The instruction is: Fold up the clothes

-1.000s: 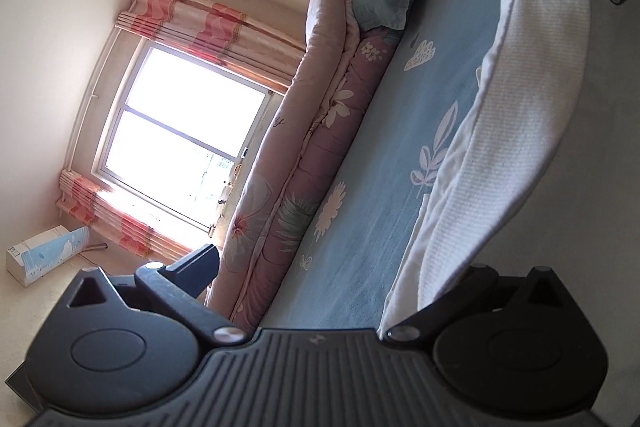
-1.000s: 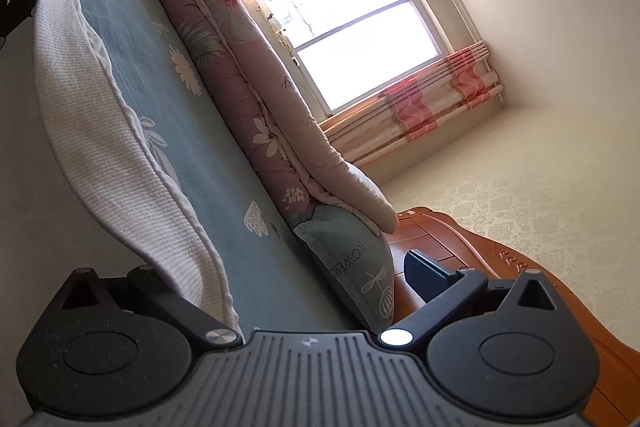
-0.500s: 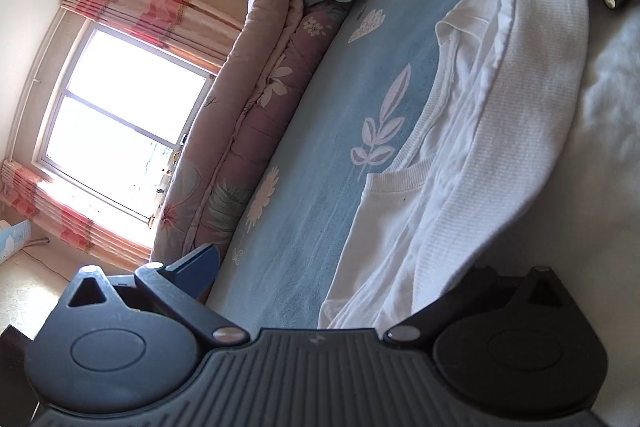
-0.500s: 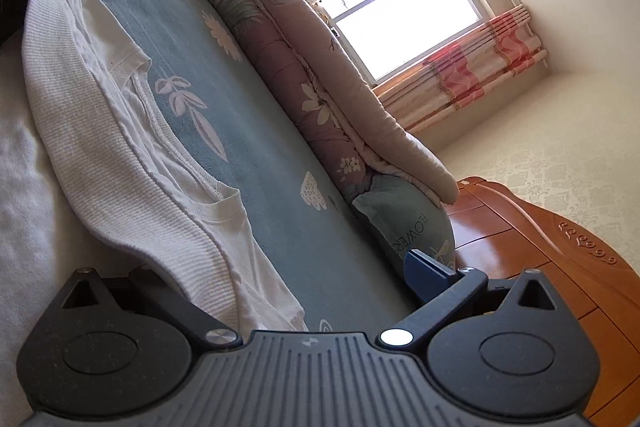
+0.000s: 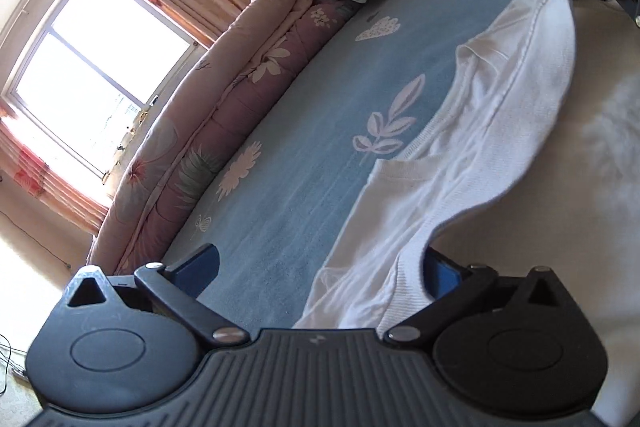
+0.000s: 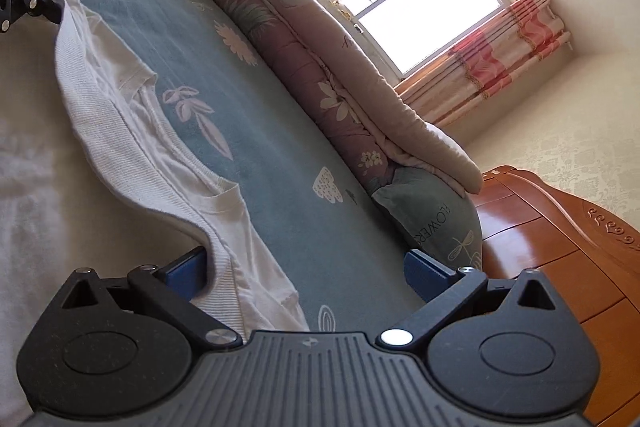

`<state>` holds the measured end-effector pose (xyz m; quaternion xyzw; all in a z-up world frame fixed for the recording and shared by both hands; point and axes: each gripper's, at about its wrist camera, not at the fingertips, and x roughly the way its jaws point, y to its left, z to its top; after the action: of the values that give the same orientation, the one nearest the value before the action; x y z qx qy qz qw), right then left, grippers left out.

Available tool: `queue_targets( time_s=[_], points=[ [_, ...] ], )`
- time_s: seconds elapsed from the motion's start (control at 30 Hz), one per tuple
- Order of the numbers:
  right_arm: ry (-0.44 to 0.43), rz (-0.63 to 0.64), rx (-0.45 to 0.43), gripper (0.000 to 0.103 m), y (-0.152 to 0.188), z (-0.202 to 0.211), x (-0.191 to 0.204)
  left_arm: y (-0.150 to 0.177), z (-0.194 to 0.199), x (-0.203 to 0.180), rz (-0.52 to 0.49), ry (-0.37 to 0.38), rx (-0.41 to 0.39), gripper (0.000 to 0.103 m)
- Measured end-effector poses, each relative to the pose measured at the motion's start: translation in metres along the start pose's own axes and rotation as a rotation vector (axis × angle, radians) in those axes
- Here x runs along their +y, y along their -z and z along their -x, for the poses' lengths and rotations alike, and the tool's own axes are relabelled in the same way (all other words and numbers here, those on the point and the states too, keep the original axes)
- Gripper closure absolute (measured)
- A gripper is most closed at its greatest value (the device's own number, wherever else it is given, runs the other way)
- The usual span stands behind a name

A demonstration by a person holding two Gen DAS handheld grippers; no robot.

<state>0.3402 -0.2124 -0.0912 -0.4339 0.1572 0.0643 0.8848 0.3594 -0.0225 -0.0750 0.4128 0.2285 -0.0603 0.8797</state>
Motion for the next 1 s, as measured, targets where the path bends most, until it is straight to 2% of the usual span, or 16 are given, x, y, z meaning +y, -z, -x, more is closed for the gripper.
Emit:
queue_targets(
  time_s=[0.17,0.23,0.3,0.47,0.57,0.67,0.7,0.73,0.8,0.9,1.0],
  points=[
    [-0.043,-0.081,0.013,0.000,-0.015,-0.047,-0.029,-0.017,-0.043,0.024,0.093,0.090,0.035,0.000],
    [-0.077,-0.125,0.030,0.000,-0.016,-0.057,-0.039,-0.019,-0.045,0.028,0.112,0.115,0.029,0.001],
    [-0.097,-0.177,0.035,0.000,-0.015,-0.058,-0.050,-0.018,-0.035,0.034,0.130,0.132,0.003,0.001],
    [-0.139,-0.287,0.025,0.000,0.002,-0.028,-0.072,-0.011,0.002,0.050,0.195,0.181,-0.061,0.001],
    [-0.251,-0.339,0.033,0.000,0.015,-0.009,-0.070,0.000,0.020,0.056,0.310,0.328,-0.069,0.001],
    [-0.402,-0.387,0.042,0.000,0.025,0.001,-0.058,0.012,0.019,0.048,0.427,0.576,-0.046,0.001],
    [-0.457,-0.397,0.035,0.000,0.027,0.003,-0.053,0.016,0.015,0.043,0.454,0.642,-0.034,0.001],
    [-0.498,-0.400,0.022,0.000,0.028,0.003,-0.048,0.020,0.011,0.036,0.469,0.676,-0.021,0.001],
    [-0.574,-0.406,0.004,0.000,0.028,0.000,-0.038,0.026,-0.002,0.026,0.494,0.688,0.016,0.001],
    [-0.633,-0.442,0.011,0.000,0.028,-0.020,-0.034,0.041,-0.026,0.028,0.580,0.654,0.085,0.001],
    [-0.656,-0.585,0.099,0.000,0.046,-0.053,-0.044,0.065,-0.042,0.044,0.668,0.606,0.156,0.001]
  ],
)
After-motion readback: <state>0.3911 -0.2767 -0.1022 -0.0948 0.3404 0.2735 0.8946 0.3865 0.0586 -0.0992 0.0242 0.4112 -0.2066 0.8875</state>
